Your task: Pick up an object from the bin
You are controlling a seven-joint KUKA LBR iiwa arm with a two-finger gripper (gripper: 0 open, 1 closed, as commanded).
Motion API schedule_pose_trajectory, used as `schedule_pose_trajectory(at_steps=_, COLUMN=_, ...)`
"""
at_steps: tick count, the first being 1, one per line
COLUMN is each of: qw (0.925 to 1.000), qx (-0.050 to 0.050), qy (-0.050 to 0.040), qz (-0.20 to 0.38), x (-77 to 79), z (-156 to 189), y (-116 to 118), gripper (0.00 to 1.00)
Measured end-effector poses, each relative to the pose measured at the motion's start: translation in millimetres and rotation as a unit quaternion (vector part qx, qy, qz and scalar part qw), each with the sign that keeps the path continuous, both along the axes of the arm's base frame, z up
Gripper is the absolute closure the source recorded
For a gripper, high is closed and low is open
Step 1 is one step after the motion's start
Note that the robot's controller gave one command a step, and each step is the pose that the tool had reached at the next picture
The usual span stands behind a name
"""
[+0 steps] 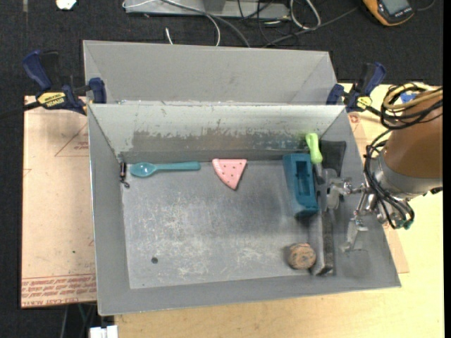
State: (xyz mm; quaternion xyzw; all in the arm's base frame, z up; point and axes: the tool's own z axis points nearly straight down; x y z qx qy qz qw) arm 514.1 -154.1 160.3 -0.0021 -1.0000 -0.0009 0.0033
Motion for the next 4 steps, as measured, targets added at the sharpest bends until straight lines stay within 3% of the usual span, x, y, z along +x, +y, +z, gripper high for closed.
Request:
schedule_pose_trajectory(at_steps=1, qw=1.0000, qx=-0.001, qy=-0.0037, qz=0.002, x=1.9, z=5, y=1, gripper=0.00)
schedule_pose_trajectory(at_steps=2, qw=0.9965, qx=-0.001, qy=-0.0071, qz=0.083, x=-16.8, z=-43, y=5, gripper=0.00)
schedule_pose_trajectory(at_steps=3, qw=0.9974, qx=-0.001, qy=-0.0036, qz=0.072, x=-27.5, z=-69, y=11, gripper=0.00)
schedule_pose_trajectory(at_steps=4, qw=0.9931, qx=-0.007, qy=-0.0044, qz=0.117, x=-24.9, z=-70, y=17, gripper=0.00)
